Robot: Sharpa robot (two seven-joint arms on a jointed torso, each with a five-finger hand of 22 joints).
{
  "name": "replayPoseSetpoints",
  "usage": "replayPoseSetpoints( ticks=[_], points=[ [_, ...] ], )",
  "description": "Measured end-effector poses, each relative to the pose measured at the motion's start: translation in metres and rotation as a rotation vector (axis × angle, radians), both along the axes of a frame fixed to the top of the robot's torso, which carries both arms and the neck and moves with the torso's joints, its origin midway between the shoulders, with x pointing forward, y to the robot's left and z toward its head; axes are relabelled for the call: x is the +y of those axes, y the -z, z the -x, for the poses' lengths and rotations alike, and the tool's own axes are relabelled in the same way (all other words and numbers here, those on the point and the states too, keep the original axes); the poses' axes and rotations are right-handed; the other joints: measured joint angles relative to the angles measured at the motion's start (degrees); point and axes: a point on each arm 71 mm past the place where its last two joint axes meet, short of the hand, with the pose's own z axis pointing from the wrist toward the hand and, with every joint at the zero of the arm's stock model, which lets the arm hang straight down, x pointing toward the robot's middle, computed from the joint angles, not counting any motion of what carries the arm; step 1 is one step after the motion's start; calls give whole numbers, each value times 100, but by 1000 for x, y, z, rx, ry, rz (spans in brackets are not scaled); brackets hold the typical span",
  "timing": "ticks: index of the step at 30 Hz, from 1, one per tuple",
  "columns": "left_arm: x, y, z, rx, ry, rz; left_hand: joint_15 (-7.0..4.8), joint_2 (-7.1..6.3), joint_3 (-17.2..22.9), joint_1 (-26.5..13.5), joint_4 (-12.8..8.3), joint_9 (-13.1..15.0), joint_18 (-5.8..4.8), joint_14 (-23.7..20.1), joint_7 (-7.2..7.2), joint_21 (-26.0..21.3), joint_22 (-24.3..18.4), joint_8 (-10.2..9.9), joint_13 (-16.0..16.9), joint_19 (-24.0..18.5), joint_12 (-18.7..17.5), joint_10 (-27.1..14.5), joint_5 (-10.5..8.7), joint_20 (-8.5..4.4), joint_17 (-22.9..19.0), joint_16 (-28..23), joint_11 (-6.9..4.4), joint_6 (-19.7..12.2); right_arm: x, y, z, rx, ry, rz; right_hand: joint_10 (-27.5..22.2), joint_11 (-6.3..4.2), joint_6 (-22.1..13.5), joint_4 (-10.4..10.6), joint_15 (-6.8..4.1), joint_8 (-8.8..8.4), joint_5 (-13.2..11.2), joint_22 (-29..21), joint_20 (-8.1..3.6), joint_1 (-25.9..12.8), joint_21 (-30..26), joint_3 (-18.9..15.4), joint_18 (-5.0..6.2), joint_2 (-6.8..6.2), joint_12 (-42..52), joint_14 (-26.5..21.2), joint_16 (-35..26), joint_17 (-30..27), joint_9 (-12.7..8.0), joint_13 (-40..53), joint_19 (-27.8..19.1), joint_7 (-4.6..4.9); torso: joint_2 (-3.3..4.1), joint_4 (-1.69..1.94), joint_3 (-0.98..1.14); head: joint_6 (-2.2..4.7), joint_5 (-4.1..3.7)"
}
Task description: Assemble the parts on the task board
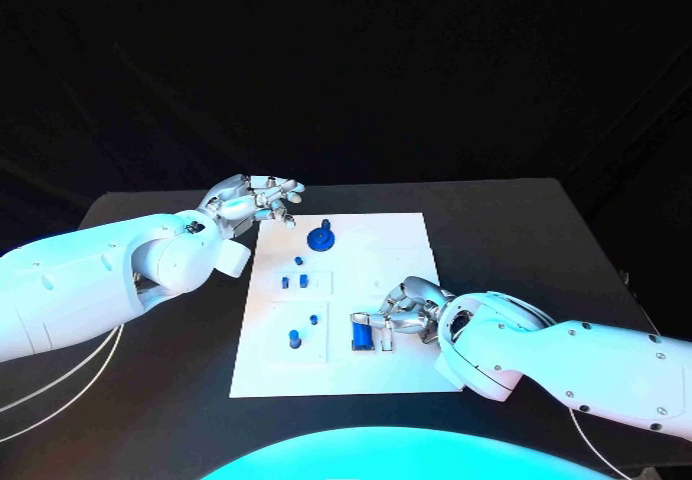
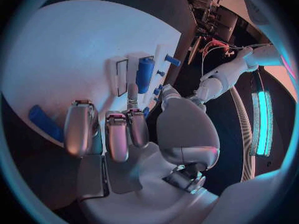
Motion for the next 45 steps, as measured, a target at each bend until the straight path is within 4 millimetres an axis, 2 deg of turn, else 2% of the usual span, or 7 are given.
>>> replayPoseSetpoints(
  ticks=[5,15,19,21,30,35,45],
  points=[
    [0,0,0,0,0,0,0,0,0,0,0,0,0,0,0,0,0,0,0,0,0,0,0,0,0,0,0,0,-4,-2,1,-19,-6,7,0,0,-49,-21,0,0,0,0,0,397,-83,-22,0,207,-28,0,0,0,-5,0,0,5,-1,1,0,0,4],
    [2,0,0,0,-2,-1,20,0,-41,0,8,0,0,-20,0,0,-14,0,4,21,22,-42,0,21,-1,0,1,0,-22,-13,11,-54,-23,-7,0,0,-101,-74,0,-4,0,4,0,1581,-89,116,0,190,-28,0,-1,-1,-90,0,0,-5,-3,-4,1,4,17],
    [1,0,0,0,-2,-1,20,0,-40,0,9,0,0,-20,0,0,-14,0,4,21,22,-42,0,21,-1,0,1,0,-37,-19,11,-81,-14,-24,16,19,-171,-75,0,-123,0,4,0,1992,-286,318,0,198,-66,0,-57,-1,-177,7,0,28,-4,-6,2,9,8],
    [1,0,1,0,-1,-1,20,0,-40,0,8,0,0,-20,0,0,-14,0,4,21,22,-42,0,21,-1,0,1,0,-48,-24,11,-100,1,-38,0,84,-272,-73,26,-230,-1,4,0,2172,-360,397,0,169,-95,21,-57,-1,-242,8,0,83,-4,-6,2,13,1],
    [0,-1,2,-1,3,1,20,0,-40,0,8,1,0,-20,-21,-24,-14,0,3,21,21,-42,0,21,3,0,1,-21,-95,-40,14,-163,94,-56,-21,105,-307,-63,52,-279,-1,4,43,2213,-402,417,0,157,-154,10,-79,-2,-286,12,0,119,-5,-10,2,24,-45],
    [-1,-2,3,-1,7,4,20,0,-40,0,8,1,0,-20,-21,-24,-16,0,3,21,21,-42,0,21,3,0,1,-21,-116,-39,12,-182,131,-12,-51,135,-306,-34,66,-312,-1,3,43,2163,-402,388,0,61,-199,-3,-79,-2,-307,10,0,121,-4,-19,1,24,-81],
    [-1,-2,4,-2,9,5,20,0,-40,0,8,1,0,-20,-21,-24,-20,0,2,20,21,-42,0,21,3,0,1,-21,-123,-23,17,-178,109,100,-51,135,-189,-14,94,-312,-1,2,43,1754,-373,288,-1,5,-220,10,-79,-2,-330,7,0,115,3,-1,7,15,-117]
  ],
)
